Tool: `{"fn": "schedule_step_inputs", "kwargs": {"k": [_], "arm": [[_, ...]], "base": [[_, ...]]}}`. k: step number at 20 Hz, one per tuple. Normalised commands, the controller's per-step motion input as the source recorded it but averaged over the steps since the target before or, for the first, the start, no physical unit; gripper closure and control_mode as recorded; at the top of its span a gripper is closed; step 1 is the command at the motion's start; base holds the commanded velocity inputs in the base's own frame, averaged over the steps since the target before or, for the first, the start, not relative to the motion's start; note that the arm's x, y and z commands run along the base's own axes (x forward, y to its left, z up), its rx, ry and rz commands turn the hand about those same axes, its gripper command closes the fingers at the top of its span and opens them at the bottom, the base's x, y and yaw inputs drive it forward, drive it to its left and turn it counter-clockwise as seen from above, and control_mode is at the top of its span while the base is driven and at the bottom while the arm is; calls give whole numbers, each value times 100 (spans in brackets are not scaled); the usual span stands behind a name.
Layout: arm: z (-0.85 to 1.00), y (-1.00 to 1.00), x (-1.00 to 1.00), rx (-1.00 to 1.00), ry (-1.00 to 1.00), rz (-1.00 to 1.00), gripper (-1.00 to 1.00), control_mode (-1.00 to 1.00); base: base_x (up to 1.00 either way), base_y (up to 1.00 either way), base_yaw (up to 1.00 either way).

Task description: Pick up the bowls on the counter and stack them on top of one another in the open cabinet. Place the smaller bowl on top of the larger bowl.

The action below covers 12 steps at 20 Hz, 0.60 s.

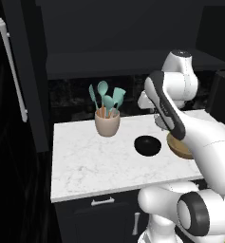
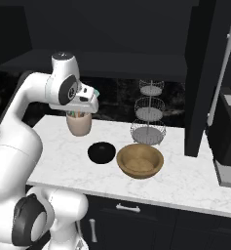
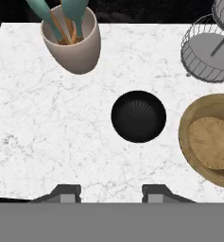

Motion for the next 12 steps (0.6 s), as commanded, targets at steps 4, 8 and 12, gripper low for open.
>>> {"fn": "schedule_step_inputs", "kwargs": {"k": [4,8,12], "arm": [[-16,-2,-8,-3,0,0,-100,-100],[-54,21,0,-19,6,0,-100,-100],[-90,31,0,-21,5,3,-100,-100]], "base": [[0,0,0],[0,0,0],[0,0,0]]}}
